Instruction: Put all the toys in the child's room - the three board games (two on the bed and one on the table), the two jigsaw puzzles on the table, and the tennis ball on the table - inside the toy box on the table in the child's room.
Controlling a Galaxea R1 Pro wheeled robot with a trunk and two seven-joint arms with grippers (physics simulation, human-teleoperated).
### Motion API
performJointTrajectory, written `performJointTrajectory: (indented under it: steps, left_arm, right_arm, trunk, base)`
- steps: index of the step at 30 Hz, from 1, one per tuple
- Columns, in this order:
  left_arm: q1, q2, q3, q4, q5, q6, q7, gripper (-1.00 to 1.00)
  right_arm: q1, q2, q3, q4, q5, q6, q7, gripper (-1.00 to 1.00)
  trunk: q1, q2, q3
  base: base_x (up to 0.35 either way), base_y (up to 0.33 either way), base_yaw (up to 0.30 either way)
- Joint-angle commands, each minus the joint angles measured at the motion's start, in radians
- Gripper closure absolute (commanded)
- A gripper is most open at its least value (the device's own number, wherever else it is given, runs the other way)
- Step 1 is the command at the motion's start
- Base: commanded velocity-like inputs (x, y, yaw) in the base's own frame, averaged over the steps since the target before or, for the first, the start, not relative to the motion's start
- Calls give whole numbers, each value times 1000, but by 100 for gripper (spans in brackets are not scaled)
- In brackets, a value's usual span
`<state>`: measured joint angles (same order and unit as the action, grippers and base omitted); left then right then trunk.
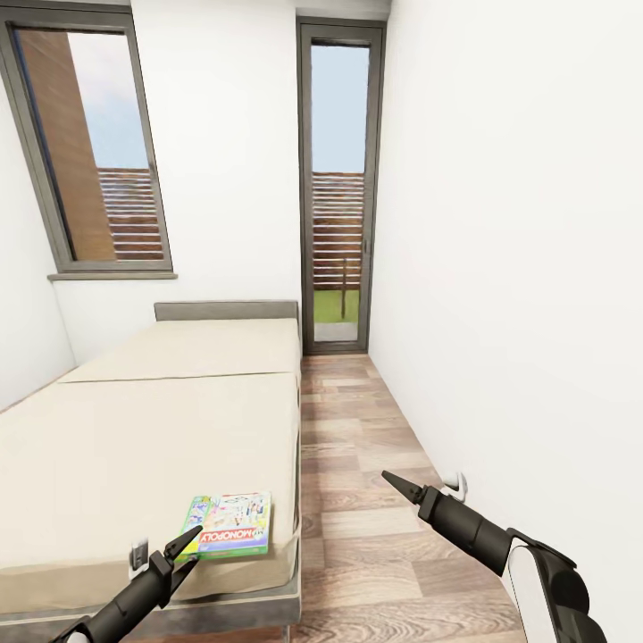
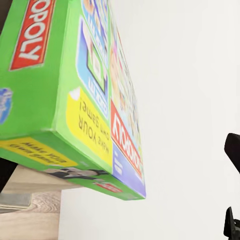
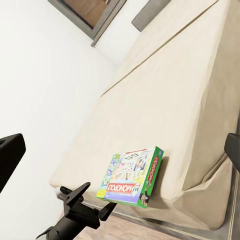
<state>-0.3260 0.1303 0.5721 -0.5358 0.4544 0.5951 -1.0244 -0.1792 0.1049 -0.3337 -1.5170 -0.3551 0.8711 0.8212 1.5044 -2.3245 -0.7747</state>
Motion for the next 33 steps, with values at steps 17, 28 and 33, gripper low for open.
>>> performJointTrajectory:
  steps: [17,28,33]
  left_arm:
    - [-1,0,2,0,3,8,-2,-100]
    - [-1,0,2,0,3,8,-2,-100]
    - [-1,0,2,0,2,8,-2,100]
  right_arm:
    - [-1,1,-2,0,1,5,4,-100]
    - [-1,1,-2,0,1,5,4,-100]
    - [-2,1,-2,0,1,5,4,-100]
  trunk:
    - [0,0,-1]
    - [0,0,-1]
    - [0,0,-1]
  base:
    - [24,0,0]
    - [19,0,0]
    - [2,0,0]
